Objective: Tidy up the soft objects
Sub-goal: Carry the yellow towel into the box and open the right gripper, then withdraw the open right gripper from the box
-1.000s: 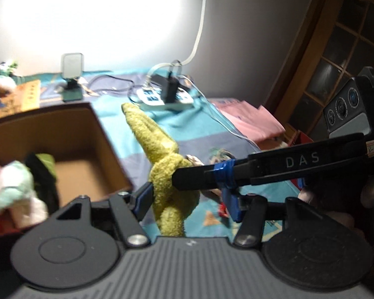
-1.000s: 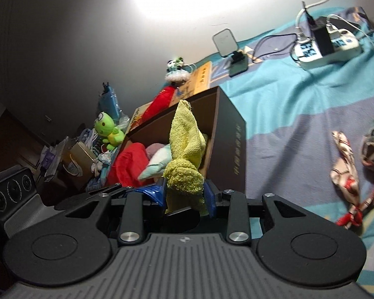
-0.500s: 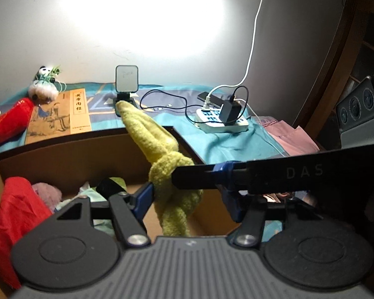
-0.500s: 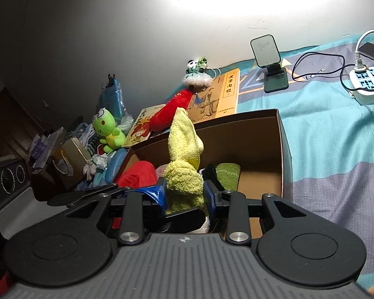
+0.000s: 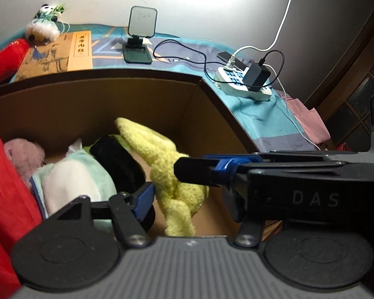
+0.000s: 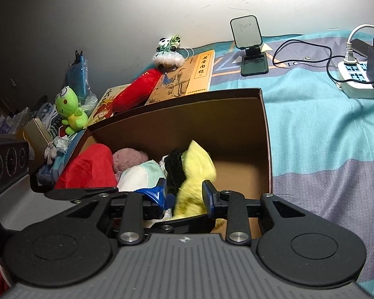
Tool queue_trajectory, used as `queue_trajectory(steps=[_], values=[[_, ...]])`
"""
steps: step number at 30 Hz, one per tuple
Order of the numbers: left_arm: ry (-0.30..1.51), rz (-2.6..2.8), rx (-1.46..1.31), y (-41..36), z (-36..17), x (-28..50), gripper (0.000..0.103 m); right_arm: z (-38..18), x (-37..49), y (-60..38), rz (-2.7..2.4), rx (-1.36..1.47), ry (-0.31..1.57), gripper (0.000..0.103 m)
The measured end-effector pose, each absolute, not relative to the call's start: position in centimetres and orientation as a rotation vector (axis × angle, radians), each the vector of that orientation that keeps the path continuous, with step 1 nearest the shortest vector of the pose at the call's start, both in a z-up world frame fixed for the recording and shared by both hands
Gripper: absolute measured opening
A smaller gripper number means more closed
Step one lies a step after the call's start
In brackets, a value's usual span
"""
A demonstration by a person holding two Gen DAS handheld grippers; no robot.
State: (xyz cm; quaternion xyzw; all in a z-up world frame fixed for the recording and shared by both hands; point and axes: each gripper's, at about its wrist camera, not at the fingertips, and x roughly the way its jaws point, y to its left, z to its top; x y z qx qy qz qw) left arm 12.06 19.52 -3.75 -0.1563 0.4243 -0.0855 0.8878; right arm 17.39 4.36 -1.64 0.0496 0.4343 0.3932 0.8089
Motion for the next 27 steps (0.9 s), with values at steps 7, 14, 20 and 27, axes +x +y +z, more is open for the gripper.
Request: queue_trajectory(steps=[7,14,20,27], values=[[0.895,-0.145,-0.315,19.5,-3.9,12.1,0.058,-1.9,17.5,4.5,0.846,0.117,0.938,0.012],[0.900,-0.079,-0.262,19.1,-3.0,11.4,0.058,-1.4,17.0,4.0,0.849,0.137,0.936,0.013],[0.895,-0.009,-0.206,18.4,-1.5,10.1,0.058,-0.3,15.8,3.2,0.856,0.152,0.918,0.013],[0.892,0.076,-0.123,17.1,0.1,7.8,0.058,0.9,13.7,2.5,0.874,0.132,0.890,0.014]])
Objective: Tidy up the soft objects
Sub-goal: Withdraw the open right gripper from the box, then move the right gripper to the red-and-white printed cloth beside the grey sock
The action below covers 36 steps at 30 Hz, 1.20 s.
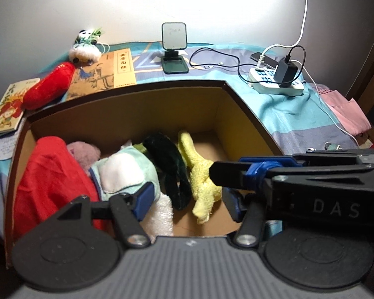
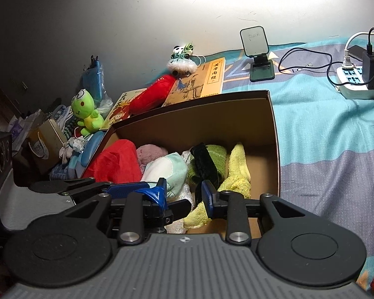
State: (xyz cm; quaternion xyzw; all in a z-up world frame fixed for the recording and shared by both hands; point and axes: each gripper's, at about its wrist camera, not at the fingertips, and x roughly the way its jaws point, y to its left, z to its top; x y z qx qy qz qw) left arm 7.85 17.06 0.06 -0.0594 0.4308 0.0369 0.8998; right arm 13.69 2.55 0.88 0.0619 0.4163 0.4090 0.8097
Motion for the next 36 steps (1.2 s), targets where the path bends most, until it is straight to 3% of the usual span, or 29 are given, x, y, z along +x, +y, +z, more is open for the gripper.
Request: queue_trajectory(steps=[19,36], values=[[0.896,0.210,-0.076,12.7,0.6,2.6,0.058,1.3,9.4,-0.1,0.951,0.086,0.883,0.014],[1.049,0.116,-0.113,5.3,-5.3,2.1,0.059,-3.4,8.1,-5.8,0.903,0.034,1.011,0.014]])
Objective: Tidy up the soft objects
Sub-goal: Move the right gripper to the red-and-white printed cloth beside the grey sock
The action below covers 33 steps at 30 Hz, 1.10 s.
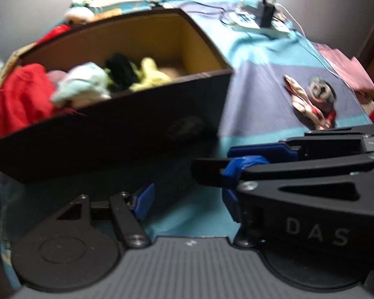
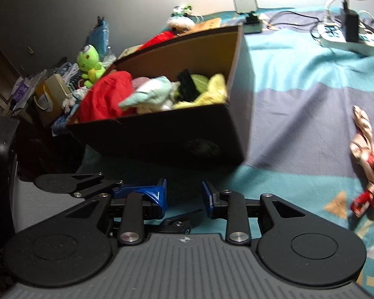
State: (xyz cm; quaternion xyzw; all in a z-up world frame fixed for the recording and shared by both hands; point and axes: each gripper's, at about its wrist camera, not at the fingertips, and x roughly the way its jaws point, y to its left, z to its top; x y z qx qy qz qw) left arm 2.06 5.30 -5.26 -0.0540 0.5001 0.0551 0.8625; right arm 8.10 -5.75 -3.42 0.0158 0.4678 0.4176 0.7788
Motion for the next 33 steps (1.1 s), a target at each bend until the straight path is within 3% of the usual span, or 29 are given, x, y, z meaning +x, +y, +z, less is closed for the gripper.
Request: queue_trajectory(steps=[20,29,33], values=[[1.028,-0.198,-0.133,-5.8,-8.1,12.2,0.060,-6.0,16.2,-19.6,0.581,0.219,0.998,0.014],[1.017,-0.232,-0.167,-7.1,-9.2,16.3,0.060,-8.4,19.9,-20.5,0.579,0.297,1.062,0.014],[1.005,-0.249,-0.163,-7.4,-9.6,17.4,0.056,-9.4,20.8,-20.7,0.581,0.327,1.083,0.013]])
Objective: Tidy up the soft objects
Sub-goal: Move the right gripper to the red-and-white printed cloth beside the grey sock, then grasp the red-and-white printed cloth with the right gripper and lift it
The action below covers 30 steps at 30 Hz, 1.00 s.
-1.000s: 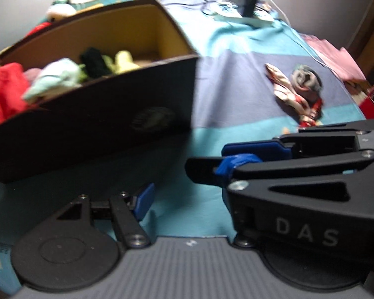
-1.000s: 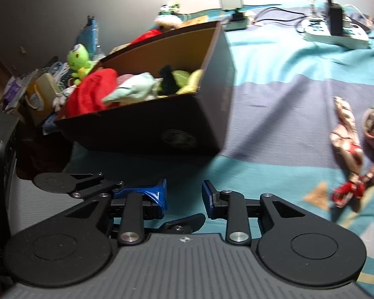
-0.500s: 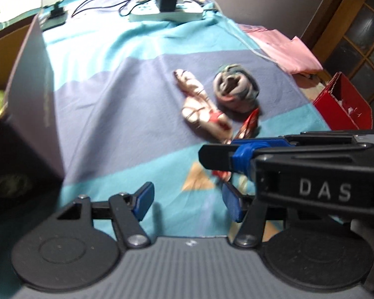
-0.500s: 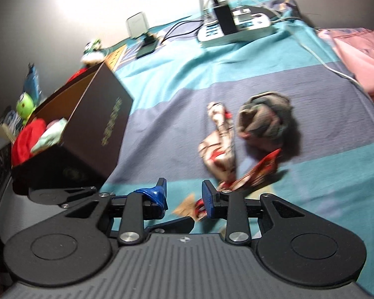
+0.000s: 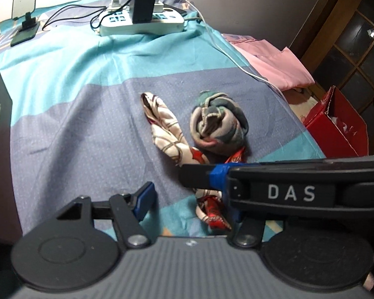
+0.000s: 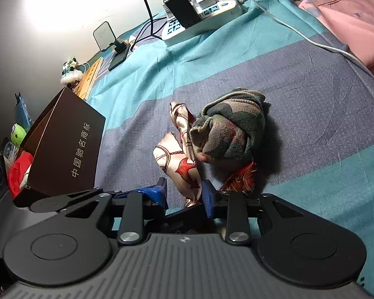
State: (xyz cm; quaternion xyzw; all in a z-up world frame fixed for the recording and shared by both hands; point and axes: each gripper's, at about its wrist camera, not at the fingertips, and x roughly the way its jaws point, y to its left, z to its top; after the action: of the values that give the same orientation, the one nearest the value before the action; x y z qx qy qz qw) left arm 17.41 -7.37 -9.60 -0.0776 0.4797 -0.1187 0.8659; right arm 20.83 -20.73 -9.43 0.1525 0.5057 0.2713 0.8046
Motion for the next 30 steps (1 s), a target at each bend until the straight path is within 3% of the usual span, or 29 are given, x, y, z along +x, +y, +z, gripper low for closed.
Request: queue_trajectory(steps=[4,8,11,24,27,30], values=[[0.989,-0.269,-0.139,-7.6,-9.7,17.7,0.048,-9.8,21.3,-20.7,0.593,0.334,1.095,0.011],[0.991,-0.314,-0.166,-7.2,-9.6,17.4,0.028,-9.8,21.3,-20.6,0.610,0.339,1.105,0.010],[0.976,-0.332,-0.170,-6.8,-9.2,16.7,0.023,-9.5,21.1,-20.6,0.634,0.378,1.115,0.009],[0.841,-0.350,-0.214,-1.5,-4.3,11.8,0.020,-5.1,18.0,-17.3,0.731,0.413,1.023,0.008],[0.836,-0.381,-0.231,-0.9,-4.2,11.3,0.021,-4.9,17.8,-17.3,0.629,0.362,0.965,0.013],[0.858,-0.399,-0.230,-0.9,-5.2,11.7,0.036,-6.0,18.5,-18.3,0.515,0.360,0.971,0.013]])
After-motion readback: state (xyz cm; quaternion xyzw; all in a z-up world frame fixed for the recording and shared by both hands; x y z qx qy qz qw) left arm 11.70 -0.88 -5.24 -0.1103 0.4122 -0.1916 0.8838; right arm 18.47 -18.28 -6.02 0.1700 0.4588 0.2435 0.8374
